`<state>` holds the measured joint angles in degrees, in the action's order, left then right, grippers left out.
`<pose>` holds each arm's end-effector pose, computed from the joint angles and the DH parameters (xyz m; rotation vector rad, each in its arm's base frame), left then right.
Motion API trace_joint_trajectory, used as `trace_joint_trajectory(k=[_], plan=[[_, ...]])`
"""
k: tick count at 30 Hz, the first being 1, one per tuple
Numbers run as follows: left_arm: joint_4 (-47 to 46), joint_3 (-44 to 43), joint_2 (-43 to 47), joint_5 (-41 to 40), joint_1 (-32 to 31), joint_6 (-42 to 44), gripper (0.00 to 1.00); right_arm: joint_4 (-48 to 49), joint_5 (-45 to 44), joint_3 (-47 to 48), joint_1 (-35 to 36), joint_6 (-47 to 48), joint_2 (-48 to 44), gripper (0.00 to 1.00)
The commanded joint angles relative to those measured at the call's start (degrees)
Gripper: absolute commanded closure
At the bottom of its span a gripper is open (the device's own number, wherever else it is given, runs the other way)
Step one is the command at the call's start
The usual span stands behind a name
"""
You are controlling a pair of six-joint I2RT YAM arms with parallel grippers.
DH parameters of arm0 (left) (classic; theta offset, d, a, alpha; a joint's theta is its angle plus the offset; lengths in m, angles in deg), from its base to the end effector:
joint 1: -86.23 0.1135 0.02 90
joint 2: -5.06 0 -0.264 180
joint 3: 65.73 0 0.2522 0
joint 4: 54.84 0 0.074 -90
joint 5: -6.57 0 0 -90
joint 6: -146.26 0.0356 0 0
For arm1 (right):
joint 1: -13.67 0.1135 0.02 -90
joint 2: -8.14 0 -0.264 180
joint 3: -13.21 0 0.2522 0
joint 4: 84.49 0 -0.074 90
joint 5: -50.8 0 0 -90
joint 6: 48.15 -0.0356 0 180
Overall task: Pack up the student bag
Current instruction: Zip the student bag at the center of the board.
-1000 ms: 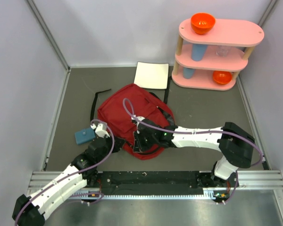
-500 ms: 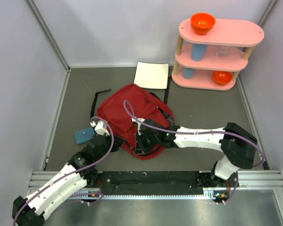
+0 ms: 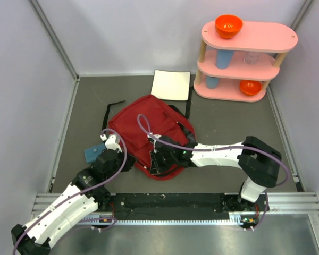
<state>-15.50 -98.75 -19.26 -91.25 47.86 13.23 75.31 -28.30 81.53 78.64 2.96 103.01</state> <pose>0.0992 -0.0724 0.2047 -0.1734 2.1742 -0.6971 0.1389 0.3133 0.1845 -0.6952 2.5578 0.9825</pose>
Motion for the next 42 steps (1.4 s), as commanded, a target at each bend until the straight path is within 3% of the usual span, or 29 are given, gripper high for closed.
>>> trace_joint_trajectory(k=[1, 5, 7, 15, 22, 27, 29, 31, 32, 34, 35, 36, 42], plan=[[-2.9, -3.9, 1.4, -5.5, 1.1, 2.7, 0.85, -4.1, 2.0, 0.4, 0.4, -1.1, 3.2, 1.00], [-8.1, -0.3, 1.3, 1.5, 1.1, 0.1, 0.42, -3.6, 2.0, 2.3, 0.3, -0.7, 4.3, 1.00], [-10.1, 1.2, 0.9, 3.1, 1.1, -1.5, 0.36, -3.6, 1.6, 2.7, 0.4, -0.7, 4.5, 1.00], [-9.7, 4.2, -2.0, 7.5, 1.1, -6.5, 0.27, -3.3, 0.2, 2.8, 0.5, -1.3, 3.7, 1.00], [-6.3, 4.8, -3.7, 3.5, 1.1, -13.1, 0.27, -3.1, -1.1, 2.8, 0.3, -1.4, 2.3, 1.00], [-13.7, 5.6, -10.7, 2.9, 1.0, -13.9, 0.32, -1.6, -1.3, 1.9, 0.3, -1.6, 0.6, 1.00], [-15.4, 5.0, -15.8, 3.9, 1.1, -13.6, 0.38, -1.1, -1.3, 1.3, 0.3, -1.4, -0.3, 1.00], [-16.7, 4.2, -19.3, 4.1, 1.0, -12.7, 0.52, -0.9, -1.0, 1.2, 0.3, -1.3, -0.7, 1.00], [-16.9, 4.1, -20.0, 3.8, 1.0, -12.6, 0.68, -0.9, -0.9, 1.2, 0.4, -1.1, -0.9, 1.00], [-16.1, 3.8, -20.2, 2.5, 1.0, -12.3, 0.79, -0.9, -0.1, 1.1, 0.3, -1.2, -0.9, 1.00], [-15.5, 3.5, -20.1, 1.1, 1.0, -12.6, 0.93, -0.9, 0.3, 1.0, 0.3, -1.4, -0.8, 1.00], [-15.0, 3.0, -19.7, 0.2, 1.0, -12.5, 0.98, -1.0, 0.7, 0.9, 0.3, -1.5, -0.7, 1.00], [-7.0, 0.7, -13.9, -11.0, 1.1, -10.4, 1.00, -1.4, 4.8, -3.6, 0.5, -2.9, -2.3, 1.00]])
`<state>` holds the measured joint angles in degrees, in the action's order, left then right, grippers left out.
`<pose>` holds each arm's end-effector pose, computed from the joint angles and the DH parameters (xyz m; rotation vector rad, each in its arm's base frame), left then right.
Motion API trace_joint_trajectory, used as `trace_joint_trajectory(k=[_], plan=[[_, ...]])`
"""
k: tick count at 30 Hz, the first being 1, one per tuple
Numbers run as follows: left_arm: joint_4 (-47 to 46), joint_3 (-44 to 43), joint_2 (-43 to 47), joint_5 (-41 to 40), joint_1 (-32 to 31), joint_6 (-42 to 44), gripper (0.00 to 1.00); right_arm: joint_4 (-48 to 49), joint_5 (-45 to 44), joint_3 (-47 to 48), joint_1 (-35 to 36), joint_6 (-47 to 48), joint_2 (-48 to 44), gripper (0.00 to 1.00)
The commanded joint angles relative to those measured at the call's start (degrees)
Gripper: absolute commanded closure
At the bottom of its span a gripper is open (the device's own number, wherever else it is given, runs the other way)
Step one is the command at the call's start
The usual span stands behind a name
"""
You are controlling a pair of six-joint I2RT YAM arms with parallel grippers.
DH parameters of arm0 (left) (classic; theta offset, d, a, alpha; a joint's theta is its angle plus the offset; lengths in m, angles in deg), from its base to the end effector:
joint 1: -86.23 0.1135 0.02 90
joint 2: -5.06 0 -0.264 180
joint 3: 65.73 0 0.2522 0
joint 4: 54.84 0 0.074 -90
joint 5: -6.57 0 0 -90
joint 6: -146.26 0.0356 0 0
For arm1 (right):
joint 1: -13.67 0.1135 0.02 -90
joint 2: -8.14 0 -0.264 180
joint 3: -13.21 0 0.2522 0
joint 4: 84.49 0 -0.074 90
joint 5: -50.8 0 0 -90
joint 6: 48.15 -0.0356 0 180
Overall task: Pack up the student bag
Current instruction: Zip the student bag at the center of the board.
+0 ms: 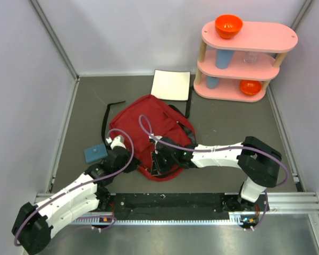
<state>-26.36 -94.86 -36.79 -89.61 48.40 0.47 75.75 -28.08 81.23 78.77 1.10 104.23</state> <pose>0.1221 -0.0900 0.1620 -0.4313 2.3539 -0.7028 0.1385 0.3146 0.1766 -0.6629 2.5960 0.9807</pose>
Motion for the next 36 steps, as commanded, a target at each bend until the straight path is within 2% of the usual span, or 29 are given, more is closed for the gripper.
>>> trace_joint_trajectory(k=[1, 4, 8, 11, 15, 24, 28, 32, 34, 36], plan=[[4.5, -3.5, 4.8, -13.7, 0.6, 3.0, 1.00, -1.9, 6.2, -4.5, 0.5, -0.9, -4.2, 1.00], [5.8, -4.6, 4.8, -15.8, 0.9, 3.8, 1.00, -2.9, 9.6, -5.7, 1.2, -0.1, -4.7, 1.00], [2.3, -4.7, 3.4, -15.6, 1.0, 3.4, 1.00, -4.6, 13.8, -5.7, 2.0, 1.8, -4.5, 1.00], [1.9, -6.0, 2.3, -15.5, 1.1, 4.2, 1.00, -8.1, 10.3, -6.8, 2.5, 2.1, -5.3, 1.00], [5.6, -8.1, 4.5, -17.8, 1.8, 6.4, 1.00, -12.5, 0.5, -7.2, 1.3, 2.3, -6.4, 1.00], [8.5, -8.5, 8.5, -11.1, 9.2, 11.3, 1.00, -14.0, -10.2, -8.3, -1.6, 2.2, -11.9, 1.00], [7.9, -9.2, 8.2, -9.1, 10.1, 14.9, 1.00, -13.8, -9.6, -6.6, -3.7, 5.0, -13.5, 1.00], [2.9, -7.5, 9.5, -0.9, 10.1, 16.8, 1.00, -11.3, -4.8, -3.5, -3.7, 6.5, -13.9, 1.00], [1.2, -5.0, 10.4, 1.4, 10.1, 15.7, 1.00, -6.4, -1.5, -2.6, -3.7, 6.1, -15.2, 0.90], [1.1, -2.7, 11.0, 3.2, 10.1, 14.3, 1.00, -3.4, 0.1, -2.1, -3.7, 5.0, -16.4, 0.84]])
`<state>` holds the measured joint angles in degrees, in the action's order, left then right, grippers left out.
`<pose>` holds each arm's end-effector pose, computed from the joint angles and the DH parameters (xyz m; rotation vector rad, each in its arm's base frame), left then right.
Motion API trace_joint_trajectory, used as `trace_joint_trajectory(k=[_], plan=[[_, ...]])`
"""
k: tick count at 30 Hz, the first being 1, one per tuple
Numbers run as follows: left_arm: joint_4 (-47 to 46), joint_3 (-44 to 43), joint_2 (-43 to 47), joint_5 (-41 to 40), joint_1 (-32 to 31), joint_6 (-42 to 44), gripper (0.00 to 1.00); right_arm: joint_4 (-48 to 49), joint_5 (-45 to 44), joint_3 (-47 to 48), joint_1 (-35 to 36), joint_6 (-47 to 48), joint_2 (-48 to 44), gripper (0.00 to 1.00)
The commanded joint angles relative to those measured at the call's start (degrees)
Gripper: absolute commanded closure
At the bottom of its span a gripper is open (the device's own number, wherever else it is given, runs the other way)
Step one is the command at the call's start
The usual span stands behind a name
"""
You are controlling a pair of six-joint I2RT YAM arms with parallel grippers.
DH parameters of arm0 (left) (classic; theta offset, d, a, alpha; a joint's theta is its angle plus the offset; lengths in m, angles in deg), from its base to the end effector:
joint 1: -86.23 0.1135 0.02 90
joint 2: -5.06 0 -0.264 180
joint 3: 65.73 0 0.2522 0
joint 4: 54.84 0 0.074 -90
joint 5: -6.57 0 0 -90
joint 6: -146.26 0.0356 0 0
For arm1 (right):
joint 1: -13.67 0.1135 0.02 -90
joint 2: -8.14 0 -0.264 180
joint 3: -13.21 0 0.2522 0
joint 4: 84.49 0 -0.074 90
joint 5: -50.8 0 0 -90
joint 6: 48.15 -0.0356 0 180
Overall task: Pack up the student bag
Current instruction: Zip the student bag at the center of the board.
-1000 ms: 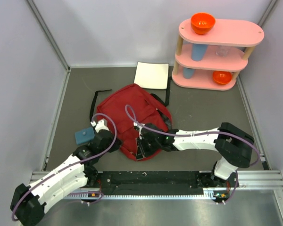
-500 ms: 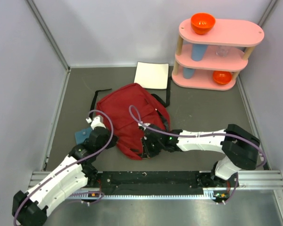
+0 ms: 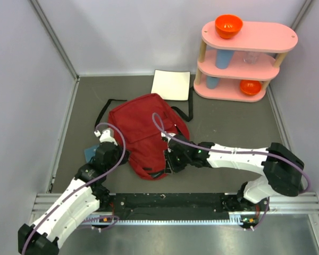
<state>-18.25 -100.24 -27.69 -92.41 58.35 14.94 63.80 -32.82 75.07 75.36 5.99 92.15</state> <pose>0.1260 -0.0604 0.2017 -0.3495 2.1895 -0.5140 0.1343 0.2577 0.1926 -0.6526 2.6260 0.7633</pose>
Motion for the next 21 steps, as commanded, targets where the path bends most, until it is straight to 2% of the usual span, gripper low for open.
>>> trace_joint_trajectory(k=[1, 2, 4, 5, 6, 7, 9, 15, 18, 21], plan=[[-6.9, 3.4, 2.6, 6.4, 0.3, -1.5, 0.98, 11.3, 6.2, 4.4, -0.3, -0.3, -4.4, 0.80], [-6.4, 4.0, 3.0, 7.3, 0.2, -2.1, 0.95, 12.5, 6.5, 4.6, -0.3, -0.7, -4.3, 0.72], [-6.4, 6.0, 4.5, 8.1, 0.2, -3.1, 0.86, 13.6, 7.0, 5.9, -0.3, -0.5, -2.1, 0.67], [-6.1, 6.6, 5.1, 8.0, 0.2, -3.3, 0.78, 13.6, 6.9, 6.4, -0.3, 0.2, -0.7, 0.64], [-5.8, 7.5, 5.4, 8.0, 0.2, -3.8, 0.62, 13.7, 7.1, 7.4, -0.3, 0.8, 2.3, 0.62], [-5.4, 7.7, 6.0, 8.1, 0.2, -4.2, 0.50, 13.3, 7.9, 8.2, -0.3, 1.8, 4.3, 0.62], [-3.9, 7.3, 6.7, 8.7, 0.2, -5.0, 0.35, 13.2, 8.1, 9.4, -0.3, 4.0, 6.9, 0.61], [-1.9, 5.9, 7.2, 15.7, 0.2, -6.1, 0.25, 20.0, 11.2, 8.1, -0.3, 8.3, 11.9, 0.55], [-2.8, 7.0, 5.9, 18.5, 0.2, -7.3, 0.26, 20.9, 12.3, 8.3, -0.3, 9.7, 13.6, 0.53], [-4.7, 8.1, 3.4, 20.6, 0.2, -7.5, 0.33, 20.6, 11.9, 8.8, -0.3, 10.2, 14.9, 0.52]])
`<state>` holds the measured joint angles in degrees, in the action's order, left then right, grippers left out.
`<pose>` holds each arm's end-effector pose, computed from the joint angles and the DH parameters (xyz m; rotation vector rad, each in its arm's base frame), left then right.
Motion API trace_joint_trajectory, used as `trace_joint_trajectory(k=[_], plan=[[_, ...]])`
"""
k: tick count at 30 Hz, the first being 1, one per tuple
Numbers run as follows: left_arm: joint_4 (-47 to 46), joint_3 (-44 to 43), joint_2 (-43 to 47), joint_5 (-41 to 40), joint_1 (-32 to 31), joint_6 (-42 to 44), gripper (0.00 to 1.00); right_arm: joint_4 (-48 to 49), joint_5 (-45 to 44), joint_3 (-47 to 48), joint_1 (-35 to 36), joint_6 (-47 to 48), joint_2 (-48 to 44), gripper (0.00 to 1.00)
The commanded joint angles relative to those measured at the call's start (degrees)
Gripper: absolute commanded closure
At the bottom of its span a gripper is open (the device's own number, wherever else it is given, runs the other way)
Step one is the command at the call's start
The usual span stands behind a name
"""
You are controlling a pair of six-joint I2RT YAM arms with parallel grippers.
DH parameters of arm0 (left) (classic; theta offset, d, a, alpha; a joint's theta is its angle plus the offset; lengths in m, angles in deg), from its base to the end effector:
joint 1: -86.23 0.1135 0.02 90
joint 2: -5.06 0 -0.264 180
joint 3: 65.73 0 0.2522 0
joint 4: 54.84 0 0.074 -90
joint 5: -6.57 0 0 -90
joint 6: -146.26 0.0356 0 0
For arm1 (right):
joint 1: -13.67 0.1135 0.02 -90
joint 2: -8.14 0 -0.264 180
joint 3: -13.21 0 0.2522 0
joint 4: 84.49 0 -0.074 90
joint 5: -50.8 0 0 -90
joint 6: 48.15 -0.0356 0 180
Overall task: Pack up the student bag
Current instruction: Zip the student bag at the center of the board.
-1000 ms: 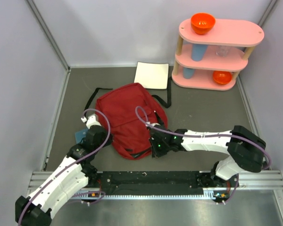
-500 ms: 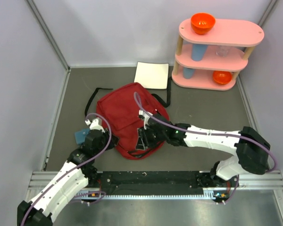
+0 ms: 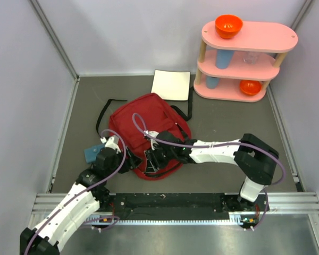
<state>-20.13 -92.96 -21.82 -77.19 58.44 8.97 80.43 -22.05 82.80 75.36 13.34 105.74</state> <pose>0.1106 -0.0626 0.1727 -0.3241 2.2764 -0.8383 0.1598 0.3188 0.1829 -0.8922 2.4075 1.0601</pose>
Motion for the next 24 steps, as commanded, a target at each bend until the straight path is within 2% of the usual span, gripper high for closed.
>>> trace_joint_trajectory(k=[1, 3, 8, 12, 18, 20, 24], plan=[[-3.1, 1.1, -3.2, 5.5, 0.1, -1.6, 0.36, 3.7, 1.1, 1.1, -0.3, 2.9, 1.5, 0.52], [-3.7, 1.7, -4.9, 5.4, 0.1, -1.7, 0.47, 1.9, 0.6, 2.0, -0.3, 2.9, 2.9, 0.52], [-5.1, 2.8, -6.9, 3.8, 0.1, -1.7, 0.61, 1.5, 0.5, 0.8, -0.3, 1.9, 4.2, 0.53], [-5.4, 3.9, -7.1, 2.5, 0.1, -1.9, 0.68, 2.9, 2.1, -1.6, -0.3, 0.7, 3.2, 0.55], [-6.9, 5.7, -7.2, 2.3, 0.1, -2.4, 0.82, 4.0, 4.5, -2.6, -0.3, -0.3, 4.0, 0.64], [-7.1, 6.0, -7.1, 2.2, 0.1, -2.5, 0.82, 4.0, 4.0, -3.0, -0.3, -0.4, 4.1, 0.65], [-7.9, 6.5, -6.9, 2.5, 0.1, -2.8, 0.71, 4.2, 4.7, -3.2, -0.3, -0.8, 4.5, 0.69]])
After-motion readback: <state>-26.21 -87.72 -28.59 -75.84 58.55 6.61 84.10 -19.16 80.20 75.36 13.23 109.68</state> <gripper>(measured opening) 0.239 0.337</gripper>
